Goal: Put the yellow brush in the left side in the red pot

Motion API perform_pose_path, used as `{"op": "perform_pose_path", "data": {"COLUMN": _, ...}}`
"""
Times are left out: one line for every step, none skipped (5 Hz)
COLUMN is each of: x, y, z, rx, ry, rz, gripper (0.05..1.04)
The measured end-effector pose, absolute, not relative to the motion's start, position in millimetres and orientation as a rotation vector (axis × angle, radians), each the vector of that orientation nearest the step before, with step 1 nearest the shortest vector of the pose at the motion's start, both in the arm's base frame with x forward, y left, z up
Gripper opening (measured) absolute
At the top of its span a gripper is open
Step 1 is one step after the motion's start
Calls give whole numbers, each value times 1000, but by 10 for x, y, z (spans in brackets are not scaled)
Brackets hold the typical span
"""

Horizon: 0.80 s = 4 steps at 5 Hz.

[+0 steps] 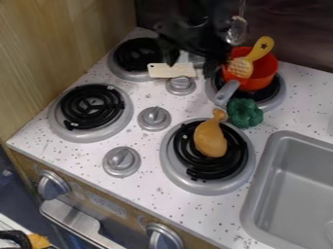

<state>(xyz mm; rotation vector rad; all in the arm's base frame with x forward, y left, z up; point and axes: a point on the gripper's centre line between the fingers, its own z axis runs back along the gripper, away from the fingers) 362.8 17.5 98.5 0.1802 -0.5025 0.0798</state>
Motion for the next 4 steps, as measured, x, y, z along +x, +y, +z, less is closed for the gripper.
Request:
{"op": "perform_pose_path", "data": {"x": 3518, "y": 377, "z": 1019, "rx": 180, "ry": -494, "rz": 166, "gripper": 1001}}
{"op": "perform_pose_path", "data": {"x": 3277, "y": 385, "z": 993, "rx": 180, "ry": -405, "rz": 222, "gripper": 1001}}
{"op": "perform_pose_path", "data": {"x": 3053, "y": 382, "z": 967, "rx": 181, "ry": -337, "rz": 253, "gripper": 1001}}
{"op": "perform_pose_path", "data": {"x": 2939, "y": 368, "z": 929, "rx": 137, "ry": -254, "rz": 249, "gripper": 1001}}
